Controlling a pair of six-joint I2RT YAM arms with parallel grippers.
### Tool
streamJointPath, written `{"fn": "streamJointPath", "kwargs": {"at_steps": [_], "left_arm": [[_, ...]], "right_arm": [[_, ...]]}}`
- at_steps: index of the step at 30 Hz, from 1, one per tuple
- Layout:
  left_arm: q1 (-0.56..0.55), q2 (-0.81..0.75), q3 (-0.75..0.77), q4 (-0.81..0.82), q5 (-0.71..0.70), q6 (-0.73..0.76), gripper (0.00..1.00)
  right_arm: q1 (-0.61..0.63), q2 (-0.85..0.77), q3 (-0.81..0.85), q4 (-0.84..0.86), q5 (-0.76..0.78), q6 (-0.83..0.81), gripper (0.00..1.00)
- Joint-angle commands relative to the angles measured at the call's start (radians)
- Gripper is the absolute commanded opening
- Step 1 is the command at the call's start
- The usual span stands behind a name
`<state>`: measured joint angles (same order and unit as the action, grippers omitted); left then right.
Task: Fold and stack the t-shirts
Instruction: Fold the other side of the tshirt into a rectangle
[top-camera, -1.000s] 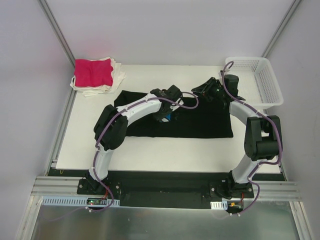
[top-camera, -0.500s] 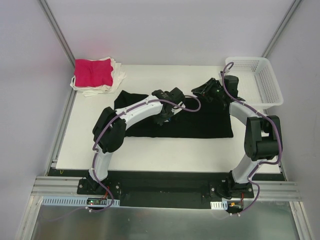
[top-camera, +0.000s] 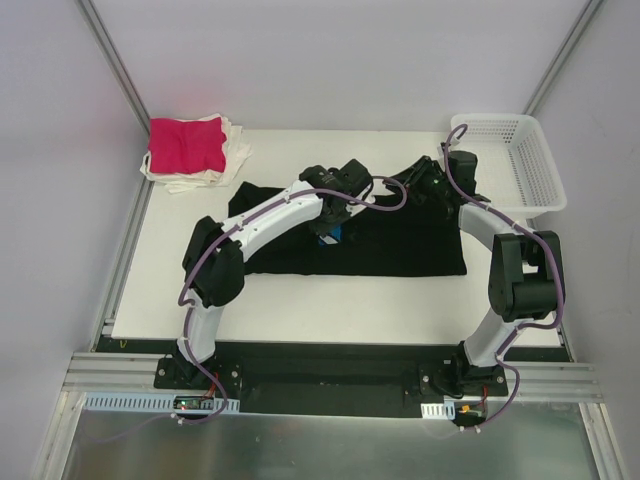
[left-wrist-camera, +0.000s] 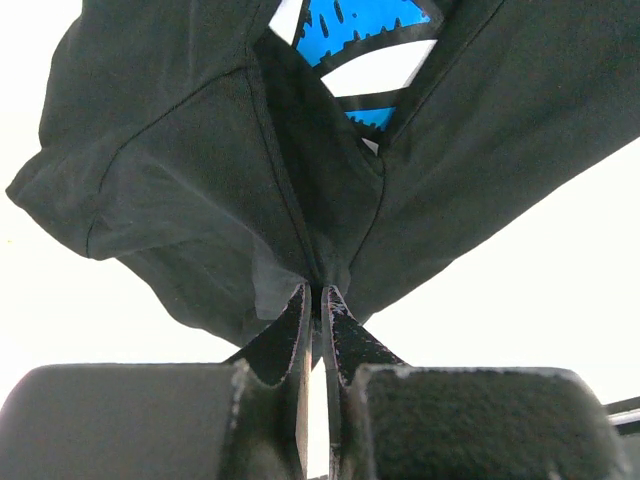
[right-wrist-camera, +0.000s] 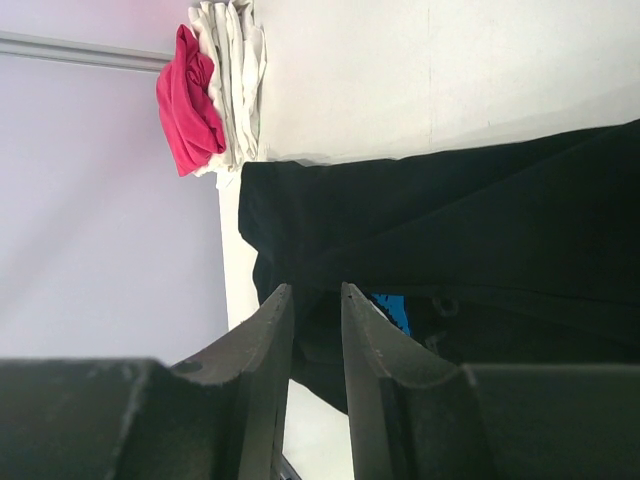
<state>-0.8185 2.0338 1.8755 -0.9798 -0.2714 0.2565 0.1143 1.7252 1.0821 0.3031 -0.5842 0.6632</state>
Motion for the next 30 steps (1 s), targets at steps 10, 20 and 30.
{"fn": "streamJointPath", "kwargs": {"at_steps": [10, 20, 30], "left_arm": [[-0.01, 0.052, -0.039, -0.034, 0.172, -0.036, 0.66], [0.024, -0.018, -0.076, 0.148, 0.008, -0.104, 0.99], [0.22, -0.066, -0.134, 0.478, -0.04, -0.528, 0.99]], "right_arm": [[-0.031, -0.087, -0.025, 0.044, -0.017, 0.003, 0.29], [-0.035, -0.082, -0.018, 0.044, 0.001, -0.016, 0.22], [0.111, 0.129, 0.097, 0.036, 0.02, -0.033, 0.15]]}}
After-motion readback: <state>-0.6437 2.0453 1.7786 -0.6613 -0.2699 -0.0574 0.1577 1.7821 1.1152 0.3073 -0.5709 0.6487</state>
